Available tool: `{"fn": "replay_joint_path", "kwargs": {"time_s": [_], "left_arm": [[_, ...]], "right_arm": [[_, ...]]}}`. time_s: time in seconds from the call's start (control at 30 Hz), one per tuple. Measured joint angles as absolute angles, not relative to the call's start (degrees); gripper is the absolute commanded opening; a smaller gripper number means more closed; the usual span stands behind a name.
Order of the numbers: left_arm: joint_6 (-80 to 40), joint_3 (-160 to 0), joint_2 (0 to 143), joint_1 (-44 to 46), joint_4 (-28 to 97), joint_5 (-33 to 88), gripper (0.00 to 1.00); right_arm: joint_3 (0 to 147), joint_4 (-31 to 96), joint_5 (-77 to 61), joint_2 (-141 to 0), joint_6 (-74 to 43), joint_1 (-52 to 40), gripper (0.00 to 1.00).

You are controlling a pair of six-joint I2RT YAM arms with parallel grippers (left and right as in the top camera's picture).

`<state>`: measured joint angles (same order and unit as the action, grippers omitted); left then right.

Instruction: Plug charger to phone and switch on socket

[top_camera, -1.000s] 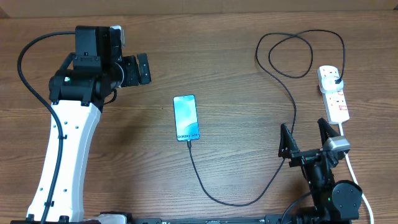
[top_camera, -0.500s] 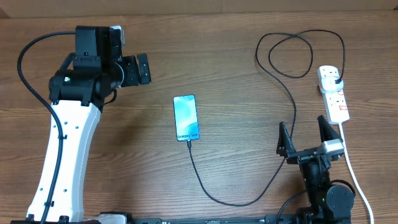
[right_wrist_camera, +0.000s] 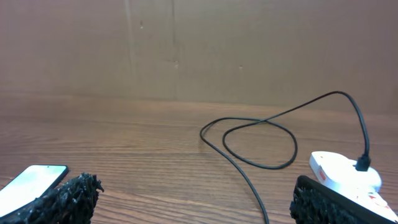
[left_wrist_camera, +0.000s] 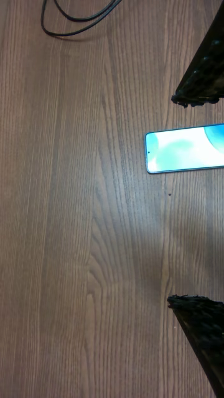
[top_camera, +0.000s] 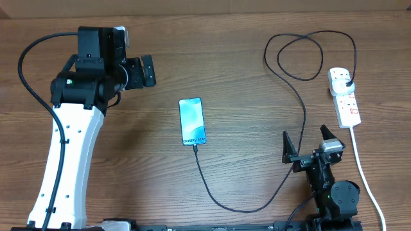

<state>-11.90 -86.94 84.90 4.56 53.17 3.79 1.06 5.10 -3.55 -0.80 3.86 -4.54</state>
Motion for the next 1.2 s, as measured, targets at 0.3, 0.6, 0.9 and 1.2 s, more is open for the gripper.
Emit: {"fn": "replay_joint_path", "kwargs": {"time_s": [0.3,0.6,0.9,1.2], "left_arm": [[-11.90,-86.94,84.90,4.56,53.17,3.77,1.00],[-11.90,-86.94,84.90,4.56,53.17,3.77,0.99],[-11.90,-86.94,84.90,4.56,53.17,3.79,1.00],[-11.90,-86.94,84.90,4.56,53.17,3.77,0.99]], "right_arm": [[1.06,5.17,-2.13,-0.80,4.14,-4.54,1.00],[1.06,5.19,-1.76,-0.80,3.36,-4.54,1.00],[1.06,5.17,-1.48,-0.80,3.20,-4.54,1.00],[1.06,5.17,-1.48,-0.80,3.18,-4.54,1.00]]}}
